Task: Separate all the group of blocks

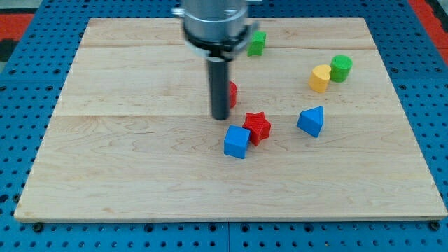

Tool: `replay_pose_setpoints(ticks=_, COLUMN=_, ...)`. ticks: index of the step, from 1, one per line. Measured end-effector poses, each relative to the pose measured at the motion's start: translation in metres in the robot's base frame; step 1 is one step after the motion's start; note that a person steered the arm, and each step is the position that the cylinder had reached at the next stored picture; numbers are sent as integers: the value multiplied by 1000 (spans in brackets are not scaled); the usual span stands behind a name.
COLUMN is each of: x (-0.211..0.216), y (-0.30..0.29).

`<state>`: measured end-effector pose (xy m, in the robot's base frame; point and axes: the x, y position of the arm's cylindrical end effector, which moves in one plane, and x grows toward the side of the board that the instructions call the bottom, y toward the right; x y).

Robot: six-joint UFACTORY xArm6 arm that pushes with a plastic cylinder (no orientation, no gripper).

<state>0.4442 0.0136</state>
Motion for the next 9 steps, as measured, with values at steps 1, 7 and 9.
replay_pose_setpoints(ticks=1, x=-35, y=-1)
replay_pose_setpoints(ticks=7, x=-25, y=64)
replay_pose_setpoints(ticks=9, x=42, y=36)
